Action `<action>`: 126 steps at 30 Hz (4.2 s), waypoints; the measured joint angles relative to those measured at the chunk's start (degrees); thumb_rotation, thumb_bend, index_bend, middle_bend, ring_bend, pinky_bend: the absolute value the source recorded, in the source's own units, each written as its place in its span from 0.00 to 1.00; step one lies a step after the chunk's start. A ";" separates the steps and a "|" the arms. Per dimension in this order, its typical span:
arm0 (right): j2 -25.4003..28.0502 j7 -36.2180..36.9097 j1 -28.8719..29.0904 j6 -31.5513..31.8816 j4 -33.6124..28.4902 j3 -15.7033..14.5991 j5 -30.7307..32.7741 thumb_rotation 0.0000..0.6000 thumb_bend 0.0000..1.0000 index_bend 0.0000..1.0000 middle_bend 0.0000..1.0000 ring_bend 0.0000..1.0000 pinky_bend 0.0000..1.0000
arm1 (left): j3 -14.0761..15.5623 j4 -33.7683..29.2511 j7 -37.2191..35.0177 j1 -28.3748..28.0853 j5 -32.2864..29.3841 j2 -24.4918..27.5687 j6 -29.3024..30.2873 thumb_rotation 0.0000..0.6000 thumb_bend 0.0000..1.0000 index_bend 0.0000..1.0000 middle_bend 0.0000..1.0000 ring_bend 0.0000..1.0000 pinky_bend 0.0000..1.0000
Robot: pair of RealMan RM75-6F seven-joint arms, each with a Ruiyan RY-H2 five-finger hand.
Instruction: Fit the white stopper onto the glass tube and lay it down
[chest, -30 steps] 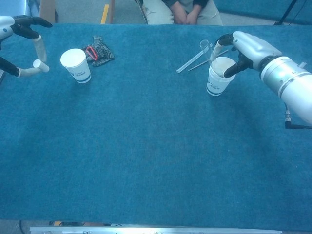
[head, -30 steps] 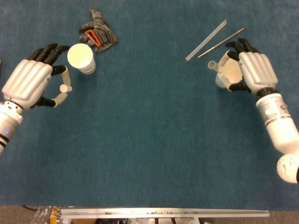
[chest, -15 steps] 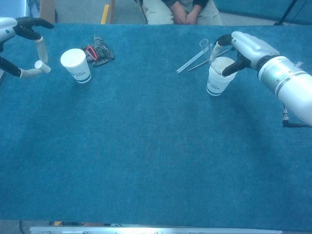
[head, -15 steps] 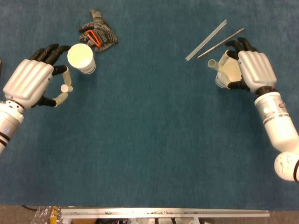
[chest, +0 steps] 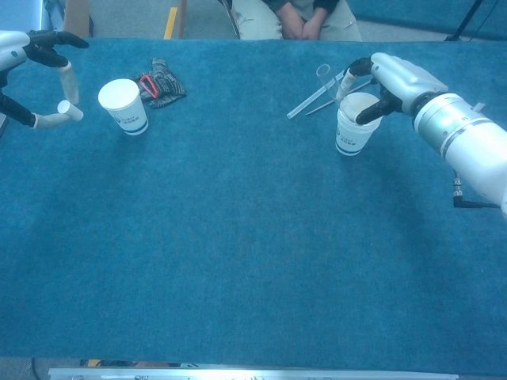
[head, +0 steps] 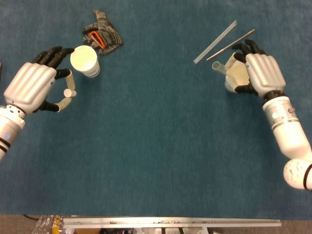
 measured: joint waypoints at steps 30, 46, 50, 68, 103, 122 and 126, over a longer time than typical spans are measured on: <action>5.55 6.37 -1.63 1.80 -8.04 4.04 -4.53 1.00 0.40 0.59 0.22 0.06 0.18 | -2.44 -4.41 1.44 -1.39 -0.94 3.36 0.47 1.00 0.32 0.53 0.06 0.00 0.00; 5.49 6.92 4.15 0.56 -12.32 9.92 -0.75 1.00 0.40 0.60 0.22 0.07 0.18 | -4.97 -7.67 1.01 -3.43 -4.73 7.60 -1.91 1.00 0.32 0.53 0.06 0.00 0.00; 3.65 7.12 6.13 -0.03 -11.76 10.66 0.81 1.00 0.40 0.60 0.22 0.07 0.18 | -5.77 -8.18 0.15 -3.81 -5.53 9.47 -2.47 1.00 0.32 0.53 0.06 0.00 0.00; -8.11 6.41 17.14 -4.31 -3.28 12.05 12.32 1.00 0.40 0.60 0.22 0.07 0.18 | -10.28 -11.09 -6.66 -5.67 -9.04 18.36 -6.21 1.00 0.32 0.53 0.06 0.00 0.00; -22.02 3.27 33.01 -9.14 11.33 16.46 21.90 1.00 0.39 0.60 0.22 0.07 0.18 | -11.21 -13.93 -6.07 -10.19 -11.26 20.33 -14.65 1.00 0.32 0.53 0.05 0.00 0.00; -21.91 4.25 33.37 -9.45 11.49 16.51 22.27 1.00 0.39 0.60 0.22 0.07 0.18 | -10.19 -12.77 -4.58 -11.58 -12.52 18.81 -16.68 1.00 0.32 0.53 0.05 0.00 0.00; -21.98 4.38 33.46 -9.45 11.76 16.47 22.27 1.00 0.39 0.60 0.22 0.07 0.18 | -10.04 -12.63 -4.47 -11.81 -12.89 18.56 -16.96 1.00 0.32 0.53 0.05 0.00 0.00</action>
